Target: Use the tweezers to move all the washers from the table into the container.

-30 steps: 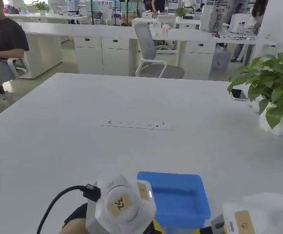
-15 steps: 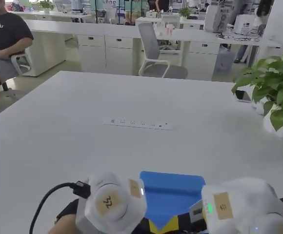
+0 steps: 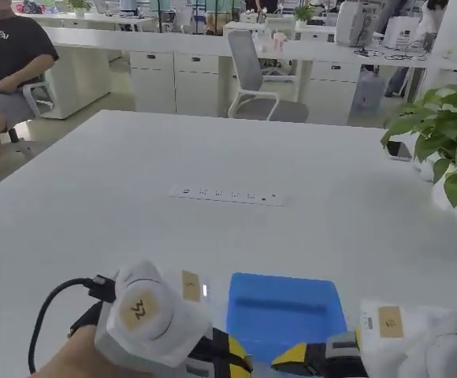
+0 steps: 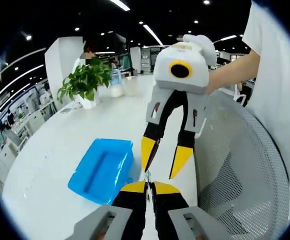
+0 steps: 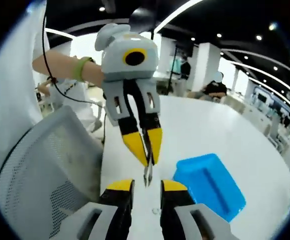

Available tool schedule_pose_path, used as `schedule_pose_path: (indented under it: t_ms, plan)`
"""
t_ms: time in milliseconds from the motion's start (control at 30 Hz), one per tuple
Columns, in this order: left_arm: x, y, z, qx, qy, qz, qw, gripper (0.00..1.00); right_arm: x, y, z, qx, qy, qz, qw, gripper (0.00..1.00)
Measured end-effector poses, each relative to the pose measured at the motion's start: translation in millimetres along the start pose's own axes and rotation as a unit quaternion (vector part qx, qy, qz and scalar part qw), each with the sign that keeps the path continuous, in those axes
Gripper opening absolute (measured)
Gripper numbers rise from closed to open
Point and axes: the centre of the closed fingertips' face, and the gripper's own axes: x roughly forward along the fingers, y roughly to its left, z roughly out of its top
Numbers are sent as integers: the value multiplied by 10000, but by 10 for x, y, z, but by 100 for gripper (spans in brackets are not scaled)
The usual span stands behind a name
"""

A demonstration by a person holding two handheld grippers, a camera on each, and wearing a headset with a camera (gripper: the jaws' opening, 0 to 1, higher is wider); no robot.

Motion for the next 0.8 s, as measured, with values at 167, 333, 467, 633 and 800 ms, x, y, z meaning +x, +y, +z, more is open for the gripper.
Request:
schedule_pose_path:
  t_ms: [167,333,467,633,800]
  plan:
    - [-42,-212,280,434,-237,-580,9971,0,14,70,-42,166,-116,20,9998,22]
    - [-43,-285,447,549,-477,-851,9937,0,66,128,8,211,-307,163,9992,14]
    - [9,-202,427,670,-380,-756,9942,0,110,51,-40,66,-221,-11,9997,5]
    - [118,-118,340,797,-176,-669,9944,0,183,-85,-169,51,-60,-322,9995,6]
    - [217,-82,235,850,42,-725,9937,0,247,-129,-288,139,28,-429,9990,7]
